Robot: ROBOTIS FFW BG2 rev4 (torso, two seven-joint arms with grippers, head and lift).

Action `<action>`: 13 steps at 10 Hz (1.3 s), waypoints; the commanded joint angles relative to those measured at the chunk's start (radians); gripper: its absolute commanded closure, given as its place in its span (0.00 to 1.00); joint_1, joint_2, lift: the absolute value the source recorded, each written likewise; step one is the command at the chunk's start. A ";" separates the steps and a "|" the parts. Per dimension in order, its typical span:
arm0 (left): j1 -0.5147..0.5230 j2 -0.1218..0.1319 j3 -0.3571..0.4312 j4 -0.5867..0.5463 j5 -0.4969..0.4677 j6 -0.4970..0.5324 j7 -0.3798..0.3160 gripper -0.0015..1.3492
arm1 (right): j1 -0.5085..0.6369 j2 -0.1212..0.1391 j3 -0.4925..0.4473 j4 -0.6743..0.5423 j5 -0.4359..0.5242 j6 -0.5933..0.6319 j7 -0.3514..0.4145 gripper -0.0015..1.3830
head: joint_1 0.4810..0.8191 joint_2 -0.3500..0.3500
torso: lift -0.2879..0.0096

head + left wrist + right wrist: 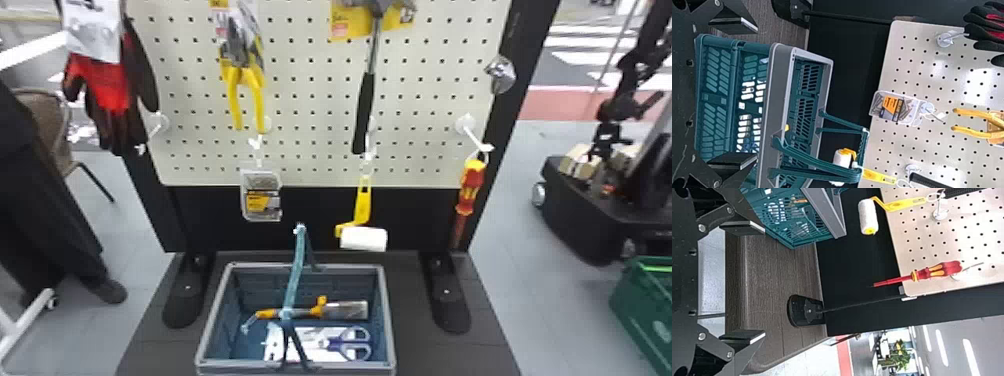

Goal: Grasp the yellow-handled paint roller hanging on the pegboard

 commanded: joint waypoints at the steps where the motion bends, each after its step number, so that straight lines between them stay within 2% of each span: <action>1: 0.000 0.000 0.000 0.000 0.000 0.000 0.000 0.12 | 0.000 0.000 0.000 0.000 -0.003 0.000 -0.001 0.25 | 0.20 0.50 | 0.63; 6: 0.002 0.000 -0.002 0.000 0.000 0.003 0.000 0.12 | -0.002 0.002 0.003 -0.005 0.000 0.005 -0.001 0.26 | 0.20 0.50 | 0.63; 7: 0.002 0.000 -0.002 0.000 0.002 0.003 0.000 0.12 | -0.024 0.002 0.003 -0.022 0.005 0.042 0.000 0.26 | 0.20 0.50 | 0.63; 11: -0.004 0.003 -0.006 0.000 0.003 0.012 0.000 0.12 | -0.213 -0.031 0.021 -0.034 0.034 0.183 0.058 0.22 | 0.20 0.50 | 0.63; 13: -0.006 0.005 -0.006 0.005 0.003 0.017 0.000 0.12 | -0.326 -0.035 0.021 -0.017 0.063 0.253 0.115 0.23 | 0.20 0.50 | 0.63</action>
